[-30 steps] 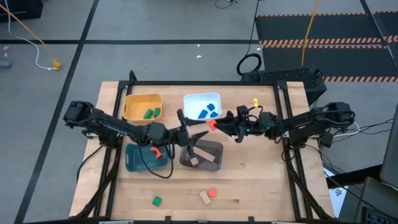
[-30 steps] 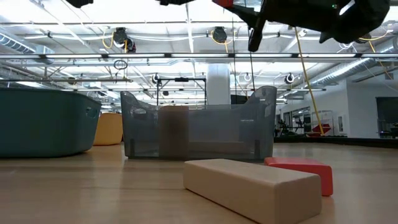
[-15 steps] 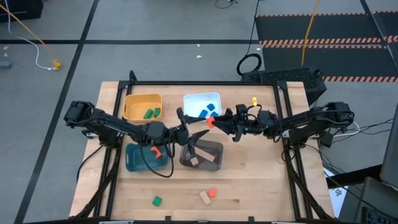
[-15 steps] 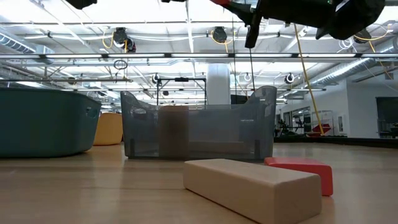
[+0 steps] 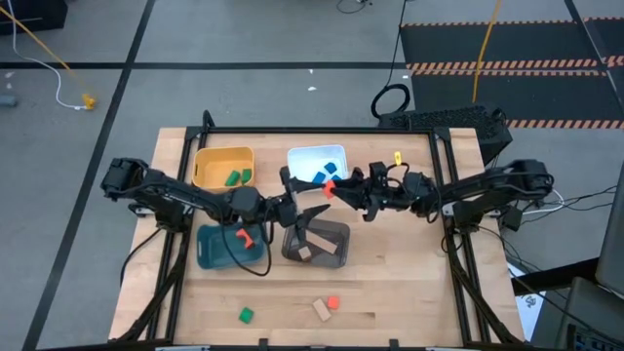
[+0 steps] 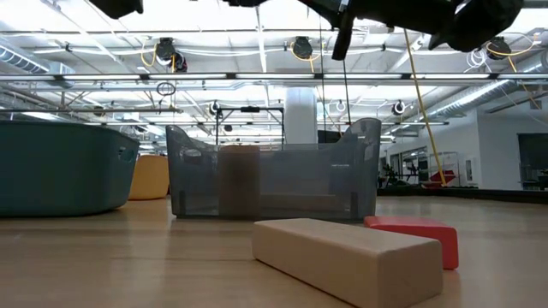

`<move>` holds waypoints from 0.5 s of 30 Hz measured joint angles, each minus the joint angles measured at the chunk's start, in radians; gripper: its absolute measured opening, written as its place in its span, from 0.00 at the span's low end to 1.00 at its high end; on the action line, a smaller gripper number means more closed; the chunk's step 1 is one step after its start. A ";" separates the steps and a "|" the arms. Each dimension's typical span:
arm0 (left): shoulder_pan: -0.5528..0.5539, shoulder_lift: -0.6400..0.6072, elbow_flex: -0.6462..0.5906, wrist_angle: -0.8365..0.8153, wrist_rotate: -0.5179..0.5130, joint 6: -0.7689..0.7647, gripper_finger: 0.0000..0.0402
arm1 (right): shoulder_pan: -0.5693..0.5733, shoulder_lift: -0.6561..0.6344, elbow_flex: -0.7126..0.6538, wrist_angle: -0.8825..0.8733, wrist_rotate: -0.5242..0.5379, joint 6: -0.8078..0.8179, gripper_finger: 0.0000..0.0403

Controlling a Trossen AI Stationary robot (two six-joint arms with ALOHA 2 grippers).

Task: Sort & place blocks by color
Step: Put the top orange block into the blue bin

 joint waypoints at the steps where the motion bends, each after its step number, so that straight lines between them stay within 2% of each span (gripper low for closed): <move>1: 0.003 0.006 0.000 0.012 -0.003 0.000 0.63 | 0.000 0.008 0.003 0.000 0.000 0.000 0.28; 15: 0.010 0.006 0.000 0.016 -0.007 -0.040 0.62 | 0.000 0.068 0.010 0.074 -0.003 0.034 0.28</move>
